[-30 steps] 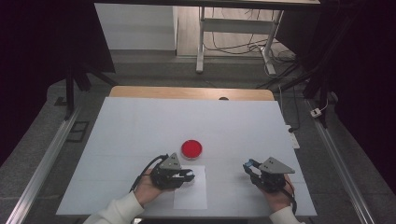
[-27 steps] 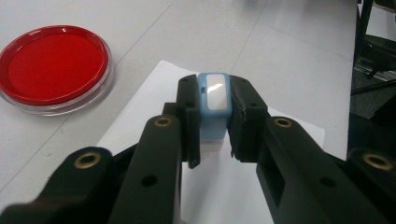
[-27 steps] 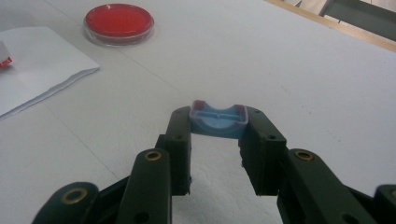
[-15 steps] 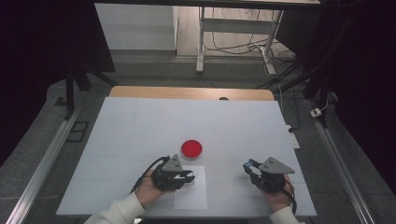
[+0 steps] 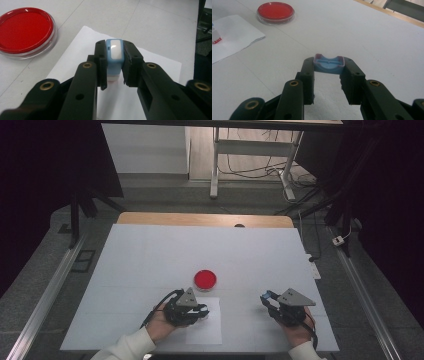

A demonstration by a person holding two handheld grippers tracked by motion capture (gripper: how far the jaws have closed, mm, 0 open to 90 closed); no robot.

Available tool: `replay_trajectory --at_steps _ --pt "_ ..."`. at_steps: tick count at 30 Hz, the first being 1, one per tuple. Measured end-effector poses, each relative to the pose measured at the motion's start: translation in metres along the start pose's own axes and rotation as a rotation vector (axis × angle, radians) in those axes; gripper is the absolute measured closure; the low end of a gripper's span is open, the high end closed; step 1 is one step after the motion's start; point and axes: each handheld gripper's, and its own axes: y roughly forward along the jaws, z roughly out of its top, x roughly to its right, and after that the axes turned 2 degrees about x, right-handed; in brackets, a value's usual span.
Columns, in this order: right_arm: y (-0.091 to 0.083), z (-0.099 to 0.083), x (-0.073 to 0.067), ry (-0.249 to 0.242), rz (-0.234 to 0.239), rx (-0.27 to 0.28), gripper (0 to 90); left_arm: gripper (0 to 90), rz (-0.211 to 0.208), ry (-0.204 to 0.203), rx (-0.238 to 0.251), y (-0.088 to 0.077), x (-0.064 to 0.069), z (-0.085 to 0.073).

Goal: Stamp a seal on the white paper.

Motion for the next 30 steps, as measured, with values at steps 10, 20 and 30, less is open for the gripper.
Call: replay_trajectory --at_steps 10,20,30 --pt "0.0001 0.0001 -0.0002 -0.002 -0.002 -0.002 64.7 75.1 0.022 0.023 -0.013 0.0003 0.0041 0.0010" --pt "0.0001 0.0003 -0.0004 -0.003 -0.001 -0.001 64.7 75.3 0.054 0.055 -0.053 0.0003 0.0090 0.0042" --pt "0.0002 0.0003 -0.0005 -0.003 -0.001 -0.001 64.7 75.5 0.055 0.058 -0.081 0.0021 0.0090 0.0057"
